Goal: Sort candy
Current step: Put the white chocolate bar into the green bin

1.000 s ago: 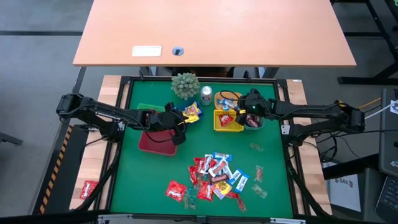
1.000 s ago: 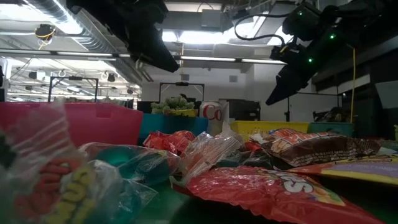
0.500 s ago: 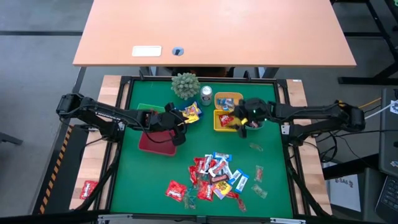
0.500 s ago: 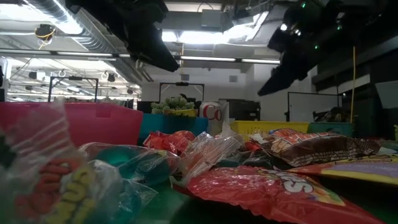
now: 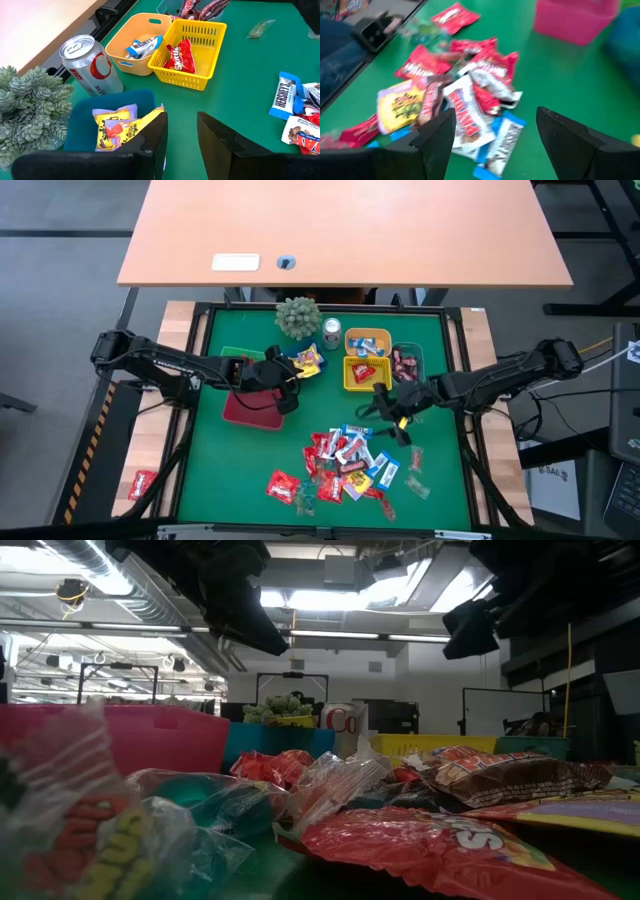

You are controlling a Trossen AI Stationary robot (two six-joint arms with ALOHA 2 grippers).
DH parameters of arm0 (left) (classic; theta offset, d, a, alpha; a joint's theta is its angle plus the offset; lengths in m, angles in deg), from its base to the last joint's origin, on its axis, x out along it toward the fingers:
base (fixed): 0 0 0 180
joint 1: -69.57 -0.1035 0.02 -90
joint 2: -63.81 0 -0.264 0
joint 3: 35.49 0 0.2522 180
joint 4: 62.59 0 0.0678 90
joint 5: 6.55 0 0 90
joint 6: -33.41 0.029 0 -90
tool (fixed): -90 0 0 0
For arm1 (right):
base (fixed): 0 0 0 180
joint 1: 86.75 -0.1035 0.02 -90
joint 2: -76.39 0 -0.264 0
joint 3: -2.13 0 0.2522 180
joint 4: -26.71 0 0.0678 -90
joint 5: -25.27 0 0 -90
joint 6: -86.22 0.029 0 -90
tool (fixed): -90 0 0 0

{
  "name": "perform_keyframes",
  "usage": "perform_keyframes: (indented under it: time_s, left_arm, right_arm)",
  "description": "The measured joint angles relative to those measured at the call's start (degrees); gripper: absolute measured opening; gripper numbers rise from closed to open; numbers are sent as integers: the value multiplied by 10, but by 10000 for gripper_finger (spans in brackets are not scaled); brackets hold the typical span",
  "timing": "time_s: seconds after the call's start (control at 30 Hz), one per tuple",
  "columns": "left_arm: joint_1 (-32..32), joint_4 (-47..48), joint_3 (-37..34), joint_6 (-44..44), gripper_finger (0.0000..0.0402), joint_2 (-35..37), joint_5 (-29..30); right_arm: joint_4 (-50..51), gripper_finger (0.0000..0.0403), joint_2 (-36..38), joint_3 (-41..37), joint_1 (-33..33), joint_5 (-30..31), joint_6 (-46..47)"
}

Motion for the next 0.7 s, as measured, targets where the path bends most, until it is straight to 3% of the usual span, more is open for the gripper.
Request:
perform_keyframes:
  time_s: [0.27, 0.7]
  left_arm:
    - [0, -2, 0, 0, 92, 0, 0]
    - [0, -6, 0, 0, 92, 0, 0]
  right_arm:
    - [-99, 273, -73, 0, -63, 26, 0]
    - [-156, 273, -164, 0, -66, 26, 0]
